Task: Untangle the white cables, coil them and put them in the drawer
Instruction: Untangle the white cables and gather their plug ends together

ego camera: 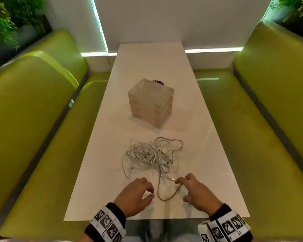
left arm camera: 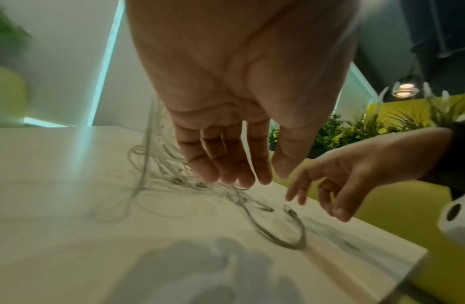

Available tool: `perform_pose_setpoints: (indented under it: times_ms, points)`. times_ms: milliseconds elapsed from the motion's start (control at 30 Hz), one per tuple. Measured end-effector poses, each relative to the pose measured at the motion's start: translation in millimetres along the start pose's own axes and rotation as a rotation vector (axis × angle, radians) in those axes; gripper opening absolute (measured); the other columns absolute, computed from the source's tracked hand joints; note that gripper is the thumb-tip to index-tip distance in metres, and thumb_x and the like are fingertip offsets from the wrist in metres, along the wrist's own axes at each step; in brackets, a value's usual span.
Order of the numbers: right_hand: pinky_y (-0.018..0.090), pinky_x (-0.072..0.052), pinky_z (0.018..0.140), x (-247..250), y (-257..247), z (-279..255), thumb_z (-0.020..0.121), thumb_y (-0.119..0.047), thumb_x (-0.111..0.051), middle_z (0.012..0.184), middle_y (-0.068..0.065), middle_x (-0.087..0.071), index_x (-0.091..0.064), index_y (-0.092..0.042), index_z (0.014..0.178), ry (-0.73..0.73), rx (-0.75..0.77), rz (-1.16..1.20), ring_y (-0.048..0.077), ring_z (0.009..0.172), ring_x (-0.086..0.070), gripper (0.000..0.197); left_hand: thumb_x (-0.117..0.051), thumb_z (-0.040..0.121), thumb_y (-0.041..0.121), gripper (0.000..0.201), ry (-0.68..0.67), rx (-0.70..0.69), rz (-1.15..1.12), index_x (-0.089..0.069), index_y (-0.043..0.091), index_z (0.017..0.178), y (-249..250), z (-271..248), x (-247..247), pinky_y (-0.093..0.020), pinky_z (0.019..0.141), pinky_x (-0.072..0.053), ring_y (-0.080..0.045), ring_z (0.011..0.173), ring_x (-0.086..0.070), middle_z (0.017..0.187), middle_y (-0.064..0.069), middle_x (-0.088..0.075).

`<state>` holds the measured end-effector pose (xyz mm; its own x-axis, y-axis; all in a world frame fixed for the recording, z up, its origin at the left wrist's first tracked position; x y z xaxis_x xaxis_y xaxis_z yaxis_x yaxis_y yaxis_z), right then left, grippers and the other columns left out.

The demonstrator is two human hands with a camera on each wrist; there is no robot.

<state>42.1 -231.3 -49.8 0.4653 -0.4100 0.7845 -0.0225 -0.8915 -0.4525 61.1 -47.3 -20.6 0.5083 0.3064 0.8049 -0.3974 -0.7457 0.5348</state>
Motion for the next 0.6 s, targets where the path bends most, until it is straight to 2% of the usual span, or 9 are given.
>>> perform_pose_setpoints:
  times_ms: [67,167,233,333,433,533,600]
  points:
    - [0.031,-0.041,0.07,-4.6,-8.5,3.8,0.085,-0.007,-0.055,0.122,0.007,-0.038,-0.048,-0.02,0.128,0.09,0.008,-0.121,0.029,0.091,-0.058,0.045,-0.051,0.093,0.035,0.024,0.033,-0.028,0.035,-0.06,0.019,0.11,8.5,4.0,-12.0,-0.023,0.086,-0.035,-0.015,0.104,-0.048,0.111,-0.001,-0.056]
    - [0.033,-0.038,0.065,-10.6,-10.5,9.1,0.085,-0.003,-0.052,0.12,0.012,-0.043,-0.056,-0.011,0.113,0.208,-0.012,-0.22,0.032,0.095,-0.053,0.029,-0.054,0.091,0.03,0.024,0.038,-0.059,0.08,-0.06,0.017,0.111,14.7,12.3,-32.8,-0.027,0.087,-0.036,-0.021,0.105,-0.049,0.113,-0.005,-0.056]
    - [0.038,-0.045,0.069,-14.9,-8.8,5.8,0.085,-0.003,-0.054,0.116,0.013,-0.046,-0.06,-0.009,0.103,0.245,-0.026,-0.305,0.032,0.099,-0.05,0.019,-0.056,0.09,0.028,0.026,0.035,-0.05,0.102,-0.06,0.015,0.112,12.9,12.4,-44.9,-0.032,0.088,-0.037,-0.025,0.105,-0.049,0.112,-0.008,-0.055]
    - [0.039,-0.047,0.08,-14.9,-9.6,-2.3,0.09,-0.011,-0.052,0.113,0.01,-0.052,-0.061,-0.014,0.104,0.223,-0.02,-0.333,0.031,0.104,-0.048,0.017,-0.058,0.089,0.028,0.031,0.048,-0.045,0.126,-0.057,0.015,0.117,15.2,9.4,-52.3,-0.033,0.089,-0.036,-0.027,0.107,-0.049,0.115,-0.008,-0.053]
    - [0.034,-0.045,0.078,-11.4,-21.6,-14.0,0.086,-0.016,-0.059,0.1,0.008,-0.064,-0.063,-0.017,0.095,0.141,0.01,-0.108,0.028,0.098,-0.056,0.01,-0.06,0.087,0.034,0.041,0.068,-0.057,0.158,-0.052,0.018,0.124,18.4,5.0,-56.7,-0.035,0.093,-0.036,-0.026,0.111,-0.046,0.123,-0.007,-0.051]
    - [0.032,-0.047,0.074,-9.0,-46.2,-27.2,0.079,-0.019,-0.068,0.076,-0.002,-0.063,-0.064,-0.017,0.088,0.066,0.082,0.101,0.019,0.075,-0.059,0.009,-0.064,0.085,0.036,0.05,0.156,-0.071,0.051,-0.049,0.019,0.13,18.1,-2.5,-50.7,-0.033,0.094,-0.038,-0.025,0.113,-0.048,0.126,-0.006,-0.049]
    - [0.029,-0.048,0.062,-9.0,-64.6,-32.3,0.076,-0.014,-0.07,0.061,-0.003,-0.059,-0.059,-0.014,0.084,0.053,0.111,0.324,0.016,0.057,-0.057,0.014,-0.066,0.083,0.037,0.052,0.192,-0.084,-0.065,-0.048,0.02,0.129,18.3,-10.9,-47.8,-0.028,0.091,-0.039,-0.02,0.113,-0.049,0.125,-0.005,-0.048]
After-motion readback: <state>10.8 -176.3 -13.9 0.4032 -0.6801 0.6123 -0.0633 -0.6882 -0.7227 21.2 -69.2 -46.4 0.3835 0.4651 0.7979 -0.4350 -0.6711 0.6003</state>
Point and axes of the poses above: each hand's wrist, its own z-axis towards the middle knuckle, its own x-axis out of the back of the hand, y = z × x, the point moved 8 cm from there along z, towards the middle knuckle
